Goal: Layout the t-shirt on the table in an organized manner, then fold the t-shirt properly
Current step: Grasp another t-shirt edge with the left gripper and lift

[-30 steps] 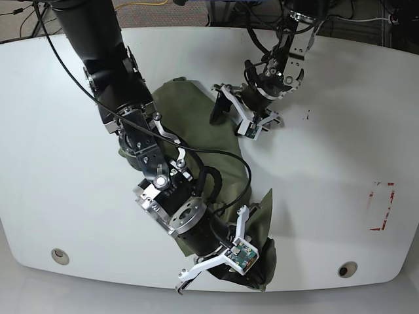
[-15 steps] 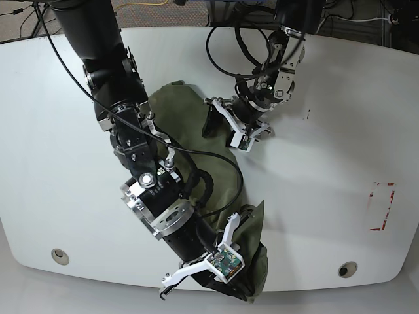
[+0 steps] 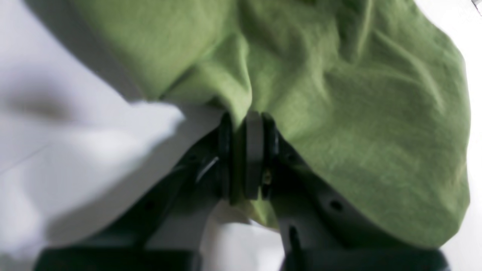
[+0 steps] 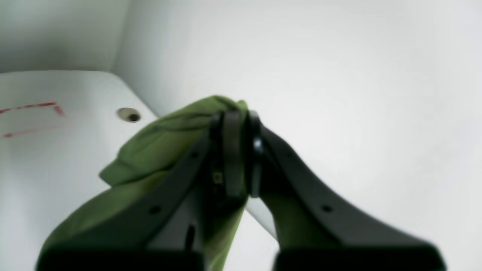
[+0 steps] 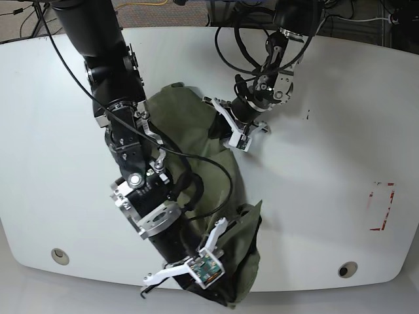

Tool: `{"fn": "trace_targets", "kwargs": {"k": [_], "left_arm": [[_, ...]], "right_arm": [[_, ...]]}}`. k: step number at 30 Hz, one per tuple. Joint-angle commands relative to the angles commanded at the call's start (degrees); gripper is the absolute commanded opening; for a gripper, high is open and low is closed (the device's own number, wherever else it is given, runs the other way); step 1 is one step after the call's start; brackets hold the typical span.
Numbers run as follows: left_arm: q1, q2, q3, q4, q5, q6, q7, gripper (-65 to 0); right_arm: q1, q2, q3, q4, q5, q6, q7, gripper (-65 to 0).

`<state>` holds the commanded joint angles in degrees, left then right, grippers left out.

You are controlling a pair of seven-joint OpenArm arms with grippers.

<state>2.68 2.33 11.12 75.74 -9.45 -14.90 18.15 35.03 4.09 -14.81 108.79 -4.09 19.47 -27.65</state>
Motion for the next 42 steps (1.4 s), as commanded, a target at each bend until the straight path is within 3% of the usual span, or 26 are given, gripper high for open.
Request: {"fn": "trace_targets", "kwargs": {"k": [14,18,28,30,34,42], "left_arm": [[2.02,-10.29,-13.98,22.33,-0.09,-0.26,11.69,-65.0],[0.88,-11.25,-17.05,26.73,-0.09,-0.26,13.63,-65.0],[-13.01,-13.27,-22.33,36.92,0.00,-0.26,21.10,-65.0],[-16.97,-13.45,-23.12,37.36,0.00,-0.26,22.33,-65.0],[-23.38,-15.56,-23.82,38.07,0.00,-0.35,23.91,-65.0],[-25.93,-16.79,-23.74,37.98,0.00,-6.77,24.44,-65.0]], "right_arm": [[0.44,0.09,15.38,-5.63,-0.44,0.18,0.00,-65.0],[2.29,1.67,17.76,-8.79,-0.18,0.18,0.00,-65.0],[9.41,4.48,19.52,-11.25,0.09,0.09,-1.67,-65.0],[11.78,4.57,19.87,-10.37,0.09,0.44,-3.69,-64.8],[14.95,5.45,20.66,-7.82,0.09,2.81,-7.03,-64.8],[11.96,6.24,21.98,-1.05,0.00,3.52,-13.01,-64.8]]}}
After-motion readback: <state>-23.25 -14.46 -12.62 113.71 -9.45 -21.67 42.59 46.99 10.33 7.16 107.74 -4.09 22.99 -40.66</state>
